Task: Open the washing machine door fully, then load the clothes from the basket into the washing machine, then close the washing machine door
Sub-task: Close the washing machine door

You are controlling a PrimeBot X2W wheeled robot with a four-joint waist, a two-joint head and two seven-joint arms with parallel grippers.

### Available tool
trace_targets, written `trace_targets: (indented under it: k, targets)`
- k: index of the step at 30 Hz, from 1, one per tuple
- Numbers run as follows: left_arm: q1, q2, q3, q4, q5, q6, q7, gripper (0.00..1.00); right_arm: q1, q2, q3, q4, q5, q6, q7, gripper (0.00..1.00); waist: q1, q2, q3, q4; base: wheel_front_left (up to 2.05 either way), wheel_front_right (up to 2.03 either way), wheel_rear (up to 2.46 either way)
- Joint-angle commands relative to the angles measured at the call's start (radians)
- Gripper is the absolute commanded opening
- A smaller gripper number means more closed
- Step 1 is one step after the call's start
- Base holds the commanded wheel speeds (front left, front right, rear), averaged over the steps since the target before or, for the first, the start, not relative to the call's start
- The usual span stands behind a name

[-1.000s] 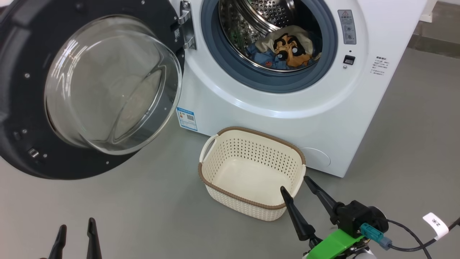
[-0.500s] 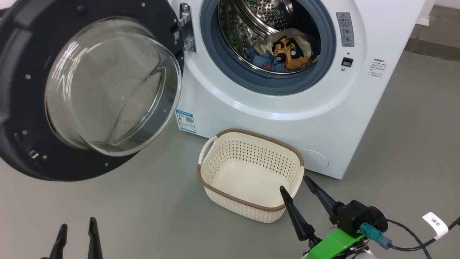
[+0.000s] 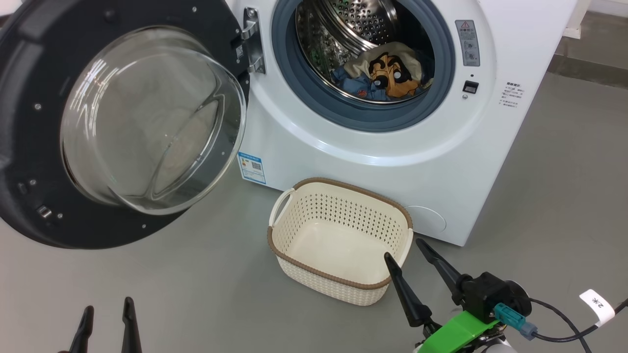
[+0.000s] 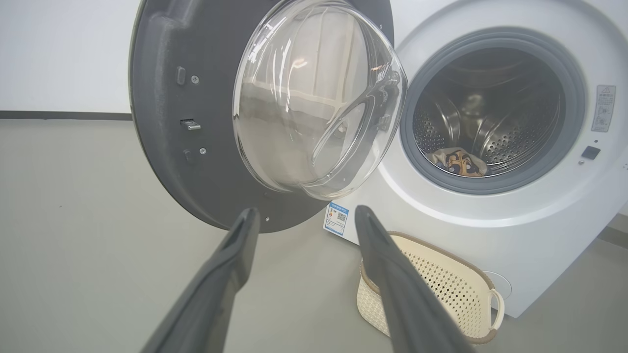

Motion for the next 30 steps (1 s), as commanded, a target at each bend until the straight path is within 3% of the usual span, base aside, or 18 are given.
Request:
trace_targets:
  k: [1, 21, 22, 23, 30]
  targets:
    - [-0.028, 0.006, 0.029, -0.019, 0.005, 0.0, -0.006, 1.0, -0.019, 0.002, 0.018, -0.027, 0.002, 0.002, -0.005, 1.0, 0.0, 0.0, 0.0, 0.0, 0.0, 0.0, 0.0]
    - [-0.03, 0.006, 0.031, -0.027, -0.009, 0.005, -0.006, 1.0, -0.018, 0.002, 0.014, -0.029, 0.005, 0.002, -0.005, 1.0, 0.0, 0.0, -0.001, -0.001, 0.0, 0.0, 0.0]
    - [-0.031, 0.006, 0.031, -0.029, -0.018, 0.005, -0.006, 0.47, -0.017, 0.002, 0.013, -0.029, 0.004, 0.002, -0.005, 1.0, 0.0, 0.0, -0.001, -0.001, 0.0, 0.0, 0.0]
    - [-0.032, 0.006, 0.032, -0.033, -0.025, 0.005, -0.006, 0.0, -0.016, 0.002, 0.012, -0.03, 0.004, 0.002, -0.005, 1.0, 0.0, 0.0, -0.001, -0.001, 0.0, 0.0, 0.0]
    - [-0.047, 0.006, 0.041, -0.06, -0.082, 0.002, -0.006, 0.0, 0.001, 0.002, -0.001, -0.036, -0.005, 0.002, -0.005, 1.0, 0.0, 0.0, 0.005, 0.003, 0.0, 0.0, 0.0]
